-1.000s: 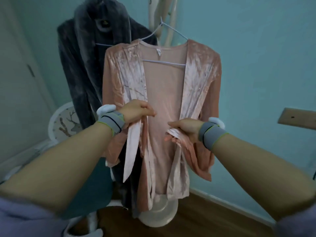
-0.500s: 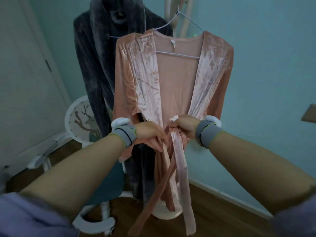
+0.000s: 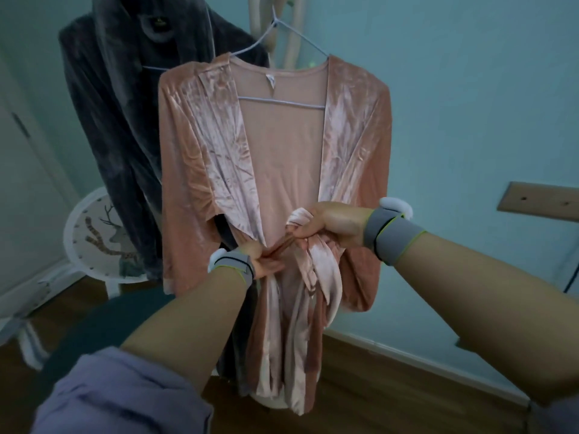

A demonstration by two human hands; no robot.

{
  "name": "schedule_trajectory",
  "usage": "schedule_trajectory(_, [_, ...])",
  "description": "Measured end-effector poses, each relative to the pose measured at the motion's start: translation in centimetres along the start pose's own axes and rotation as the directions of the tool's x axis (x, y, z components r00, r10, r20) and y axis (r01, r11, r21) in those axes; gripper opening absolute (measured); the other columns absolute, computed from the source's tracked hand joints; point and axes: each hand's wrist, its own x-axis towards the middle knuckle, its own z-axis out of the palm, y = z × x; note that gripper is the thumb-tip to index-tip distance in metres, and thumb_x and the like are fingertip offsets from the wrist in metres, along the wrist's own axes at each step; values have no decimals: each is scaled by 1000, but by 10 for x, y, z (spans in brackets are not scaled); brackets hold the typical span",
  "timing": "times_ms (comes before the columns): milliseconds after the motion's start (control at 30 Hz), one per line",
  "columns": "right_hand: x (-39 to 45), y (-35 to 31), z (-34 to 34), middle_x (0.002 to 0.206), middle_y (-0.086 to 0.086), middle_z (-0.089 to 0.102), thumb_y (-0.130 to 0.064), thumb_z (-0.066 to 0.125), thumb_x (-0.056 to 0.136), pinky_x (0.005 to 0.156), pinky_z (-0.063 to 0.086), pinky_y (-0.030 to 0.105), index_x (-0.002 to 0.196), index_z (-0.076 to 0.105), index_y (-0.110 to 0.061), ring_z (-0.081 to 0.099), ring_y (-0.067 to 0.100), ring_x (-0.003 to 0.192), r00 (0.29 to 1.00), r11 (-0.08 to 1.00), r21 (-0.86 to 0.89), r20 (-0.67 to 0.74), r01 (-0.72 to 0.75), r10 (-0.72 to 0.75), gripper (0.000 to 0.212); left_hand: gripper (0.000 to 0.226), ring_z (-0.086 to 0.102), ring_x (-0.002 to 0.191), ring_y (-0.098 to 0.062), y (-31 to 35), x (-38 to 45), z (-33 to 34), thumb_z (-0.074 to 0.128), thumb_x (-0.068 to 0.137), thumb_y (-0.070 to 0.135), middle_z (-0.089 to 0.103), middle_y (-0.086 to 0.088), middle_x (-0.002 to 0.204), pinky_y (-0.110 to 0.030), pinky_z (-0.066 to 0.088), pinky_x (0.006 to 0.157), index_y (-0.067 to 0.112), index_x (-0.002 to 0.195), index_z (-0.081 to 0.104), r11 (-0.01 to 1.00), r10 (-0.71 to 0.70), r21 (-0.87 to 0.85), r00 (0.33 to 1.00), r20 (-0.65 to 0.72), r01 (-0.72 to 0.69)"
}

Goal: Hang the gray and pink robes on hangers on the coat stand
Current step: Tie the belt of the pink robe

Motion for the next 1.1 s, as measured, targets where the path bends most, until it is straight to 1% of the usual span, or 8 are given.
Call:
schedule_trajectory(167, [-2,12,-26,60,7,49,-30,45,94,49,36,26,69,54,-9,43,19,48,923,826,-490,-374,-278,89,34,34,57,51,-12,39,-9,12,21,100,2,55,-9,63,-14,54,47,2,79,47,994,96,41,995,38,-97])
schedule_trajectory(267, [9,11,-33,63,10,51,-23,50,93,57,44,27,76,52,-6,51,18,47,882,931,-249,-453,-267,132,23,36,30,17,-7,49,-20,18,29,99,8,36,2,25,-10,30,25,5,67,46,877,99,465,993,65,-118])
schedule_trajectory(400, [15,-2,-25,53,17,62,-4,39,96,51,56,30,82,50,6,61,24,43,941,939,326,-268,-113,206,20,36,26,17,-5,35,-24,23,35,98,14,34,6,23,-12,28,34,8,65,50,736,82,669,995,64,-104])
schedule_trajectory(500, [16,-10,-17,53,16,62,-2,35,97,39,55,32,76,47,5,63,19,39,963,892,446,-201,-72,178,26,25,64,48,-12,28,-25,26,39,98,12,68,-6,54,-23,43,53,8,85,60,779,202,600,979,33,-181])
schedule_trajectory(667, [13,-11,-11,74,9,55,-6,39,97,57,55,30,79,51,-2,54,17,65,963,943,312,-201,-112,181,21,32,52,34,-11,19,-24,30,51,94,13,51,1,30,-23,39,50,11,63,45,864,199,481,979,-51,-151])
schedule_trajectory(767, [10,-9,-9,74,9,56,-4,37,97,70,56,35,82,51,-2,56,17,66,967,948,298,-188,-110,171,20,31,52,42,-18,17,-20,34,44,96,8,49,-5,46,-22,52,78,7,65,44,942,165,304,985,-41,-145])
schedule_trajectory(967, [1,1,1,74,10,54,-9,41,97,65,53,28,81,55,-7,54,17,65,983,985,-34,-72,-170,167,21,34,53,65,-23,17,-23,42,31,99,12,56,-12,72,-34,40,94,1,74,52,975,34,216,994,104,-56])
schedule_trajectory(1100, [-4,10,0,77,11,55,-9,44,95,75,50,28,83,57,-8,55,18,67,984,977,-117,-50,-178,173,18,33,61,55,-21,17,-27,46,38,97,4,64,-13,45,-33,42,92,-5,70,54,956,52,279,987,150,-92])
